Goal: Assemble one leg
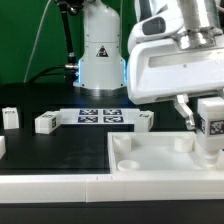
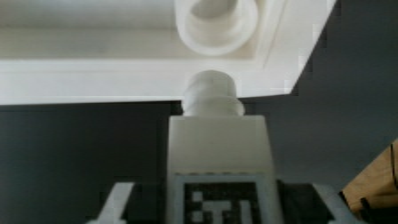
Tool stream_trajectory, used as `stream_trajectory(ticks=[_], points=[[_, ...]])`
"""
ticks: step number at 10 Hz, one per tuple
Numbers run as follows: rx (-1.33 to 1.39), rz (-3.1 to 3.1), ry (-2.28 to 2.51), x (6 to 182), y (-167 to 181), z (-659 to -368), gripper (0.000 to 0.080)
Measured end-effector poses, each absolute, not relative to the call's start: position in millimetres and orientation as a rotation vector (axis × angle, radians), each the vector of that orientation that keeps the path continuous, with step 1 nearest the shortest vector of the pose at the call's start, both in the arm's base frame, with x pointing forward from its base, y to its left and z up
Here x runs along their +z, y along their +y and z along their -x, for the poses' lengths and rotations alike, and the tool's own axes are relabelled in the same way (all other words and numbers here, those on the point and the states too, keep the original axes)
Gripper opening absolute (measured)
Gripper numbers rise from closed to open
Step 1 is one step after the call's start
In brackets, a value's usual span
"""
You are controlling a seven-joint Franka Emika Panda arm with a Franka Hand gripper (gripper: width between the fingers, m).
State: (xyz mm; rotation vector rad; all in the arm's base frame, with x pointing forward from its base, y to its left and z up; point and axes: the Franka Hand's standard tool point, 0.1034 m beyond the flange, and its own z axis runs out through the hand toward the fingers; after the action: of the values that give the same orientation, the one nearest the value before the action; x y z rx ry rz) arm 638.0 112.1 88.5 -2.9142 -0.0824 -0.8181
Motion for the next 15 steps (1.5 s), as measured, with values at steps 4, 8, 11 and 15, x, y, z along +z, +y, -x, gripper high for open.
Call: stream_trajectory(ticks=[4, 8, 11, 15], points=[[-0.788, 2.919, -0.088, 83.4, 119, -629, 0.0288], [-0.777, 2.925, -0.101, 80.5, 119, -621, 0.0288], [-0.833, 2.917, -0.097, 79.7, 116, -618, 0.0288], [-0.816, 2.925, -0.097, 72.5, 115, -611, 0.0288]])
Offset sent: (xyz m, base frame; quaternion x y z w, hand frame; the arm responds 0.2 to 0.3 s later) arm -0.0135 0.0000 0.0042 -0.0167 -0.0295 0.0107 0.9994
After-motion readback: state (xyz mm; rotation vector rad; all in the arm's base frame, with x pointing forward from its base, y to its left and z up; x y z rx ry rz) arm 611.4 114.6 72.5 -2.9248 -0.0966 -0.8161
